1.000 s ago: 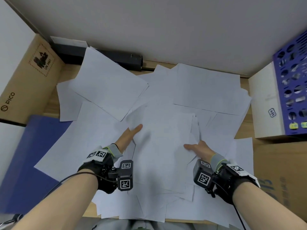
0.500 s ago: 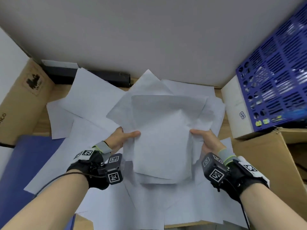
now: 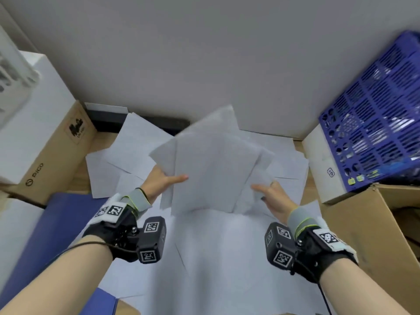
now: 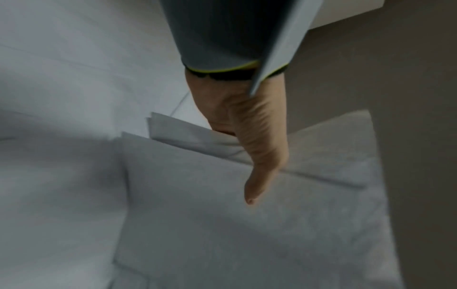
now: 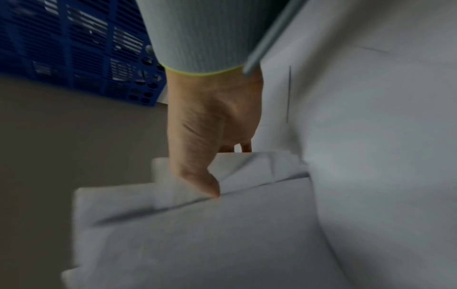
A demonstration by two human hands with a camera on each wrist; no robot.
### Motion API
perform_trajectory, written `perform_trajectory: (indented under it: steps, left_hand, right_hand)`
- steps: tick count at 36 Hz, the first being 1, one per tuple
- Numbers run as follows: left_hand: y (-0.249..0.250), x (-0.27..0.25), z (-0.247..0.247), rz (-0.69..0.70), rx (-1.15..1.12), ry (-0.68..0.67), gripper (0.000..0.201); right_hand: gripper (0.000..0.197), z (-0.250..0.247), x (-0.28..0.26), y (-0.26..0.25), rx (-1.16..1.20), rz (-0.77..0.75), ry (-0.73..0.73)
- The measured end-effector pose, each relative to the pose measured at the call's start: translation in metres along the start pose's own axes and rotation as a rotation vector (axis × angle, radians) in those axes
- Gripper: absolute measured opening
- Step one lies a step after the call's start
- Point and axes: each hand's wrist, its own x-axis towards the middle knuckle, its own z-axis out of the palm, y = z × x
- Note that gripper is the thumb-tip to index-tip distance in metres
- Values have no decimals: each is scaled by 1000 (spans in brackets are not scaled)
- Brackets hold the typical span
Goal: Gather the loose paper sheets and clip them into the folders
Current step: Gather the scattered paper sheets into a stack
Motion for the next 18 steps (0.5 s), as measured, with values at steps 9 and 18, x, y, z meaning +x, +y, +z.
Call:
perform_trajectory:
  steps: [9,18]
  left_hand:
    - [-38,-12,13,-123,94,89,33]
    - [-23,-2,-3,-45,144,259,19]
  right_hand:
    - [28,5,-3,27,-98,118,-9]
    - [14,1,0,22,-43,44,112]
